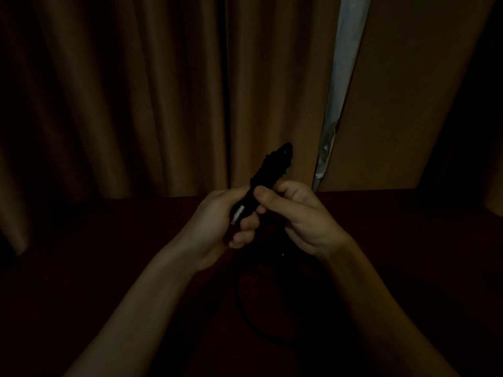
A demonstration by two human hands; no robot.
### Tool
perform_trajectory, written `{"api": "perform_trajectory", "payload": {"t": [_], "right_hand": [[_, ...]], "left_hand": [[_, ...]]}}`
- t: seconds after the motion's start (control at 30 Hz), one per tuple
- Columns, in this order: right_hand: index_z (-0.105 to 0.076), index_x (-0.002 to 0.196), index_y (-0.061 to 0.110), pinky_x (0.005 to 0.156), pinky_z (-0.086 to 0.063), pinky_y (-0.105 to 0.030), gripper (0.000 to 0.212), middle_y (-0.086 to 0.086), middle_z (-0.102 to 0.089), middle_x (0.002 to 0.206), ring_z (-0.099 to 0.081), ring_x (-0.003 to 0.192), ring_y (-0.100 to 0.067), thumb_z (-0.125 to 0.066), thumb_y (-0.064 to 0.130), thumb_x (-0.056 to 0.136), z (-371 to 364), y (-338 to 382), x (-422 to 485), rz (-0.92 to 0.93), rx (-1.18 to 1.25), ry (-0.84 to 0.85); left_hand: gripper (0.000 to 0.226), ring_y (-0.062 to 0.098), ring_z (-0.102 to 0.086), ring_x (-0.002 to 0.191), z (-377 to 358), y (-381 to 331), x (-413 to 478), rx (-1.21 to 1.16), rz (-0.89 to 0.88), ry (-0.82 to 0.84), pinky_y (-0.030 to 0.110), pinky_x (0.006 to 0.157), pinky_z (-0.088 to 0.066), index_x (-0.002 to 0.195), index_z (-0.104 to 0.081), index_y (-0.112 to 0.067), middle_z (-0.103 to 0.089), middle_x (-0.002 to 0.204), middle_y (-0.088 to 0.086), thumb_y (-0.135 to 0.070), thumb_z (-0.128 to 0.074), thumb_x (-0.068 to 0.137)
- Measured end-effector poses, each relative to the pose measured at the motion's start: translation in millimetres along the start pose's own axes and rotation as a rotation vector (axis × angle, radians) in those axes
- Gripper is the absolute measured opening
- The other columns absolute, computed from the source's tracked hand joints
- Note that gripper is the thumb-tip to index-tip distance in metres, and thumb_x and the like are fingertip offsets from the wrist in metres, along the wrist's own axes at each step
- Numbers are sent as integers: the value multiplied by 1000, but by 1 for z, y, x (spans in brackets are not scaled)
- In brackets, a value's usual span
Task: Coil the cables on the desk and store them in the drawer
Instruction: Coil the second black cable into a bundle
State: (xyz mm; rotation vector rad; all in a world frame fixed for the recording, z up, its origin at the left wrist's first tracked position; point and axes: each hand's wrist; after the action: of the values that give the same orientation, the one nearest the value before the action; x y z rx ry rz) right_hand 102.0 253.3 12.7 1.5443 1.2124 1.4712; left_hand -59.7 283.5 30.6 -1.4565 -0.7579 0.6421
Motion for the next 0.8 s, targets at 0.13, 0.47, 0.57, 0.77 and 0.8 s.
{"api": "perform_trajectory", "payload": {"t": [0.13,0.47,0.57,0.77,0.8], "right_hand": [[-67,87,-3,70,-56,-40,23,-20,-69,76,-68,67,-32,-69,19,94,-2,-2,3,-22,17,-65],[-59,69,9,63,-53,-19,26,-5,-69,70,-68,66,-11,-70,13,93,0,-2,8,-5,22,-237],[-57,67,8,74,-52,-23,32,-7,-65,75,-65,73,-12,-69,19,94,1,-2,7,13,-10,-197],[-72,118,6,91,-45,-35,42,-12,-67,98,-56,96,-28,-66,37,91,1,-3,4,-20,87,-89],[-70,120,6,83,-46,-32,41,-7,-66,88,-56,86,-26,-62,36,93,3,-1,3,-37,133,-58]], "left_hand": [[30,17,-57,50,-1,7,-1,451,-193,-203,28,49,-42,95,-59,-10,-65,62,0,-30,-41,108],[38,21,-61,67,-4,23,-1,1226,-615,-341,30,50,-40,115,-54,-14,-65,89,4,-45,-42,97],[34,14,-55,59,-2,23,2,1210,-667,-356,30,47,-40,103,-55,-15,-61,80,-1,-42,-36,100],[25,6,-46,46,1,19,6,602,-574,-202,19,46,-35,88,-57,-26,-51,59,-14,-27,-43,108],[30,7,-40,46,0,16,6,375,-478,-139,21,45,-33,90,-61,-17,-47,59,-11,-29,-41,108]]}}
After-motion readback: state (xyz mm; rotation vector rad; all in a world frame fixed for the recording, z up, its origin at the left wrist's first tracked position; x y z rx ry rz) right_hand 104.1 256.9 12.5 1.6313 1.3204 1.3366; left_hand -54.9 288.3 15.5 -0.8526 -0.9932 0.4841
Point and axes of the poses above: each hand's wrist, its own x-axis towards the middle knuckle, its own z-axis out of the back of the hand, y = z × x
